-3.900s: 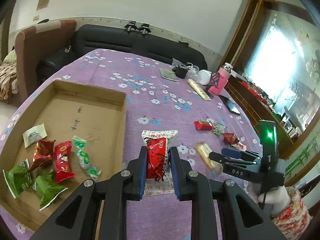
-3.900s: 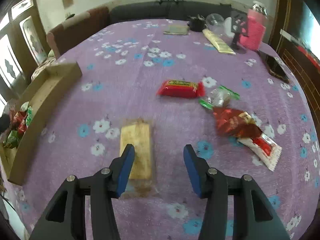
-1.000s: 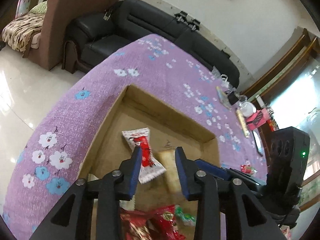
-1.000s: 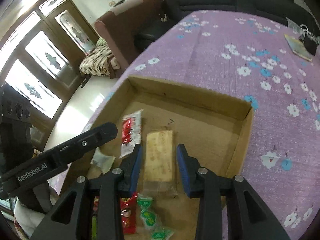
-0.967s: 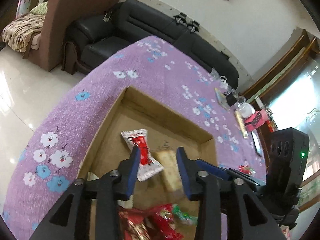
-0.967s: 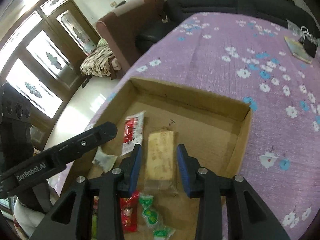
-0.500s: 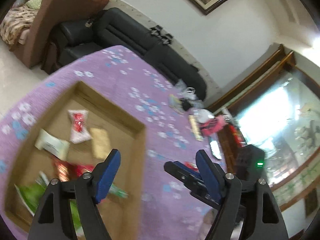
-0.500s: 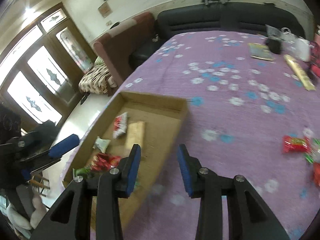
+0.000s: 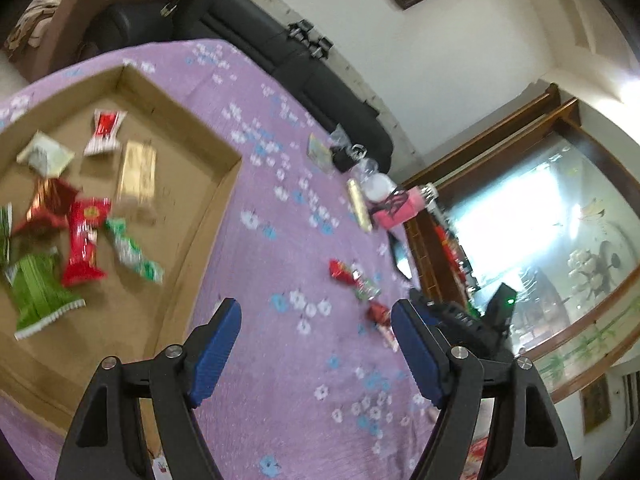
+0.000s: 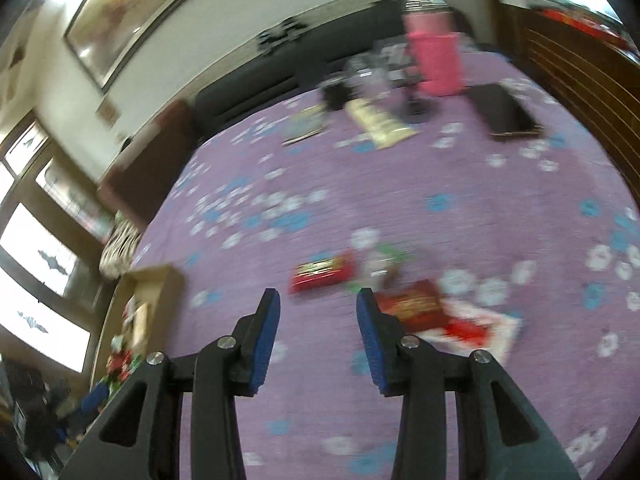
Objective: Organize snacks
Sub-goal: 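Move both grippers toward the red foil bag and red-and-white packet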
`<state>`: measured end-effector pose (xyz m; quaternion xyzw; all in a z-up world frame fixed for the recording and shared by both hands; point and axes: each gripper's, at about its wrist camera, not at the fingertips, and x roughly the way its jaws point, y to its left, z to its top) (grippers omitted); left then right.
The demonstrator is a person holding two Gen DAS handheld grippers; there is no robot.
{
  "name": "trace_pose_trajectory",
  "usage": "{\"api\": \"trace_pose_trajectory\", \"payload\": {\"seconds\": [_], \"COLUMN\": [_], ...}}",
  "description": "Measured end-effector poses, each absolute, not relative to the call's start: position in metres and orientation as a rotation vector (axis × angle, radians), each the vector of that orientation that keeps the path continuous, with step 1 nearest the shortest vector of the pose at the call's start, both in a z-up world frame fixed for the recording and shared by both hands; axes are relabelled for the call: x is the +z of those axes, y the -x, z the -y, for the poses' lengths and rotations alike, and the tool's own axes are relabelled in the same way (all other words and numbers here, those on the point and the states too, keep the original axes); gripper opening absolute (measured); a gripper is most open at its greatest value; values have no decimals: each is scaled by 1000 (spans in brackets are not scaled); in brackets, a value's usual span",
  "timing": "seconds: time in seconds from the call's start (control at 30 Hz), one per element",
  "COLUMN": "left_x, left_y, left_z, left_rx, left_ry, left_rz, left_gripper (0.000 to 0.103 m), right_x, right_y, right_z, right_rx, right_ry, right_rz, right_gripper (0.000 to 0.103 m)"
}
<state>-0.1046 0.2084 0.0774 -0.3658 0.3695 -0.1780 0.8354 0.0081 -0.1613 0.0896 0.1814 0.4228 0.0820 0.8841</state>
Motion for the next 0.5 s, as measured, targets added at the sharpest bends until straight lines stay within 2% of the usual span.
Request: {"api": "trace_pose_trajectory", "payload": {"seconds": [0.3, 0.5], "left_x": [69, 67], "left_y": [107, 104], "left_z": [-186, -183], "left_rx": [-360, -345], "left_ry": [724, 703], "left_rz": [-830, -838], "left_gripper": [81, 81], "right_x": [44, 31], "right_y": [-34, -41], "right_z": [207, 168], "right_rx": [35, 288], "right_ry": [-391, -379], "right_rz": [-925, -994], "right_gripper": [39, 41]}}
